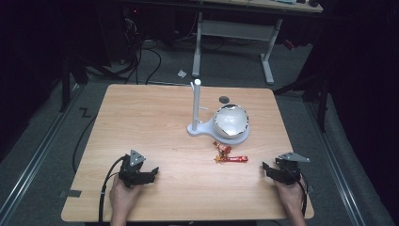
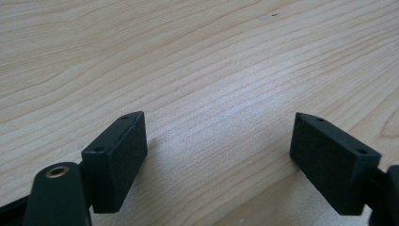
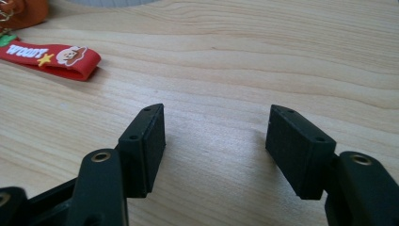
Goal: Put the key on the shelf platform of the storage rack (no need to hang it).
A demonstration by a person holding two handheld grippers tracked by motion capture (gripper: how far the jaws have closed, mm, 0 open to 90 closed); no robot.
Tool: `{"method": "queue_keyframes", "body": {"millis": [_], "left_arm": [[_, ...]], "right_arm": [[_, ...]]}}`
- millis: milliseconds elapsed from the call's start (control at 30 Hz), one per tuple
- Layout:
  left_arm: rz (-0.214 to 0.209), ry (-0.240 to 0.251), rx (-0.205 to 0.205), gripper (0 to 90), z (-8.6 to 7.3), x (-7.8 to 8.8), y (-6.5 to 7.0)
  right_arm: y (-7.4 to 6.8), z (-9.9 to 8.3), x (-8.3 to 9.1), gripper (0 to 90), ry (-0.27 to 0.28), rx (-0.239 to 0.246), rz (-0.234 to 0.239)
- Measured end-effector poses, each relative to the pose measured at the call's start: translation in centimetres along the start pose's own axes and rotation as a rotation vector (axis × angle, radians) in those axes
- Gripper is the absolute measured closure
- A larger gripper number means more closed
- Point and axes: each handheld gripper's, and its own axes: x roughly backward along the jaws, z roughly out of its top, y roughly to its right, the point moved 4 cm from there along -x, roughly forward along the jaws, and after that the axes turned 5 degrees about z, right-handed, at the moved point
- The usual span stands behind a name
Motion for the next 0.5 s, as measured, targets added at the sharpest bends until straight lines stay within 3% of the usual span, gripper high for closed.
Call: {"method": "queue_keyframes", "body": {"millis": [267, 500], "left_arm": [[0.0, 0.0, 0.0, 19.6, 0.0, 0.0, 0.0], [0.0, 0.0, 0.0, 19.6, 0.0, 0.0, 0.0]], "right_arm": [[-0.9, 0.4, 0.7, 40.4, 0.045, 0.007, 0.039], [-2.6, 0.9, 0.9, 41.0, 0.059, 0.037, 0.079]]}}
